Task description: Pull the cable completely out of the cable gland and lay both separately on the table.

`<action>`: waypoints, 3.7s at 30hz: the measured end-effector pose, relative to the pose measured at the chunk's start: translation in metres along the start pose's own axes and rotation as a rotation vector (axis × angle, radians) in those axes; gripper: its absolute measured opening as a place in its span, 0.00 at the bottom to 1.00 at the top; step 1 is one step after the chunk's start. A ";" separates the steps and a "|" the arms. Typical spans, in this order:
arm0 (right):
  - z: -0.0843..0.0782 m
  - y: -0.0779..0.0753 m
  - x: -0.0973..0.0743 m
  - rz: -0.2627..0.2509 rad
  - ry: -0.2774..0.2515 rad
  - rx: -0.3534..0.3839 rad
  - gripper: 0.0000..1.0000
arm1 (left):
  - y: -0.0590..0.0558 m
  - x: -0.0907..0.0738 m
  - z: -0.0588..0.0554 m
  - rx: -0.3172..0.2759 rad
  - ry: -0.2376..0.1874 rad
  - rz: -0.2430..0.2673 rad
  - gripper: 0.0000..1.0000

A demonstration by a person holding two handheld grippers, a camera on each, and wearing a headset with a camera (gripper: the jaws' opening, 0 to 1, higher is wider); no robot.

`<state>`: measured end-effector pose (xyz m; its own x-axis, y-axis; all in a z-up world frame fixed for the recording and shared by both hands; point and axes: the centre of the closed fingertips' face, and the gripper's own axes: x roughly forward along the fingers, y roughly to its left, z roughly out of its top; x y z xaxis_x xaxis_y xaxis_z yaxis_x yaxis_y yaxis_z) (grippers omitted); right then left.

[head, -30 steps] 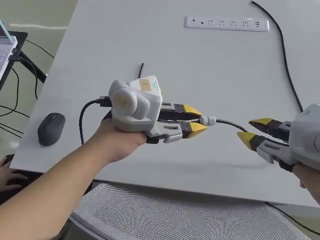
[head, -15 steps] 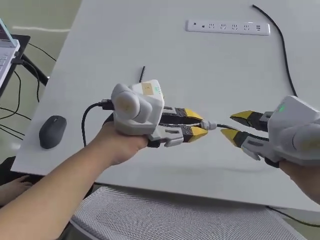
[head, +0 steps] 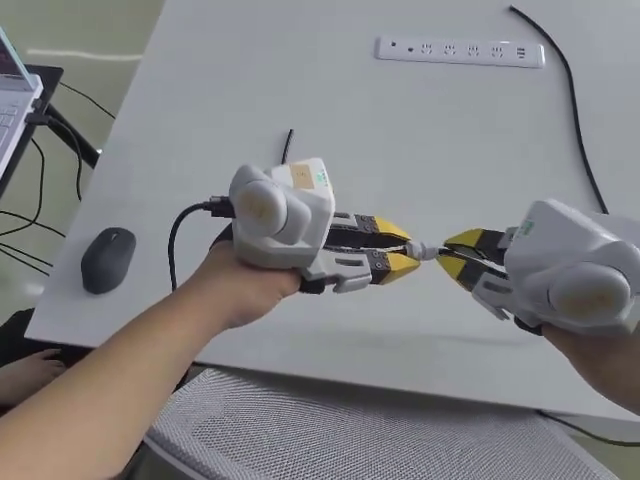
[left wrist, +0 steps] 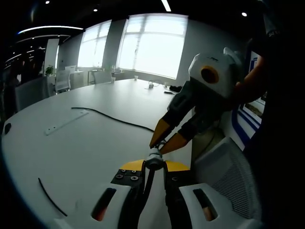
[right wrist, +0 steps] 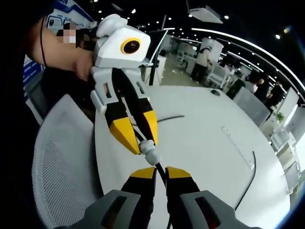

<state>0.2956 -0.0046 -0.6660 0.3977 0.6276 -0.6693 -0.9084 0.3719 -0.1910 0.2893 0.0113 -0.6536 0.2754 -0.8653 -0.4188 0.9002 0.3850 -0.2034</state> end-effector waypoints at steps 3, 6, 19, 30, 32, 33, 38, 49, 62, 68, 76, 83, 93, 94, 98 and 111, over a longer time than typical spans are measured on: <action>-0.001 0.002 0.001 0.011 0.002 0.020 0.02 | 0.000 0.000 -0.002 -0.007 0.005 -0.003 0.15; -0.002 0.003 0.001 0.014 0.000 0.030 0.01 | -0.001 0.000 -0.002 -0.004 0.008 -0.005 0.15; -0.009 0.004 0.003 0.014 0.000 0.141 0.00 | 0.002 0.001 -0.008 -0.005 0.007 -0.003 0.15; -0.031 0.000 0.010 0.003 0.027 0.246 0.00 | -0.002 0.003 -0.006 -0.001 0.019 -0.002 0.15; -0.037 -0.003 0.011 -0.005 0.035 0.270 0.00 | -0.003 0.004 -0.005 -0.002 0.018 -0.003 0.15; -0.040 -0.004 0.011 -0.006 0.039 0.282 0.00 | -0.003 0.004 -0.005 -0.003 0.017 -0.003 0.15; -0.055 -0.008 0.013 -0.019 0.059 0.358 0.00 | -0.005 0.004 -0.002 -0.006 0.011 -0.007 0.15; -0.101 -0.015 0.019 -0.051 0.104 0.588 0.00 | -0.014 0.003 0.004 -0.005 0.005 -0.021 0.15; -0.133 -0.014 0.018 -0.082 0.165 0.713 0.00 | -0.020 0.007 0.003 -0.003 0.005 -0.030 0.15; -0.130 -0.011 0.015 -0.080 0.156 0.701 0.00 | -0.017 0.006 0.003 -0.008 0.002 -0.027 0.15; -0.127 -0.010 0.012 -0.082 0.141 0.690 0.01 | -0.016 0.005 0.004 -0.022 -0.004 -0.025 0.15; -0.126 -0.012 0.008 -0.092 0.134 0.641 0.01 | -0.015 0.004 0.003 -0.020 -0.001 -0.018 0.15; -0.117 -0.017 0.000 -0.109 0.116 0.606 0.09 | -0.008 0.003 0.001 -0.019 0.007 -0.005 0.15; -0.114 -0.018 -0.002 -0.112 0.109 0.596 0.11 | -0.007 0.003 0.000 -0.020 0.008 -0.004 0.15; -0.092 -0.019 -0.009 -0.099 0.066 0.528 0.18 | -0.006 0.002 -0.003 -0.020 0.012 -0.004 0.15; -0.012 0.001 -0.001 -0.021 0.000 0.076 0.20 | -0.010 0.003 -0.006 -0.019 0.021 -0.010 0.15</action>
<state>0.2926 -0.0133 -0.6744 0.4167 0.6190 -0.6658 -0.8873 0.4362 -0.1498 0.2790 0.0071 -0.6579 0.2589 -0.8625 -0.4349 0.8965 0.3821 -0.2242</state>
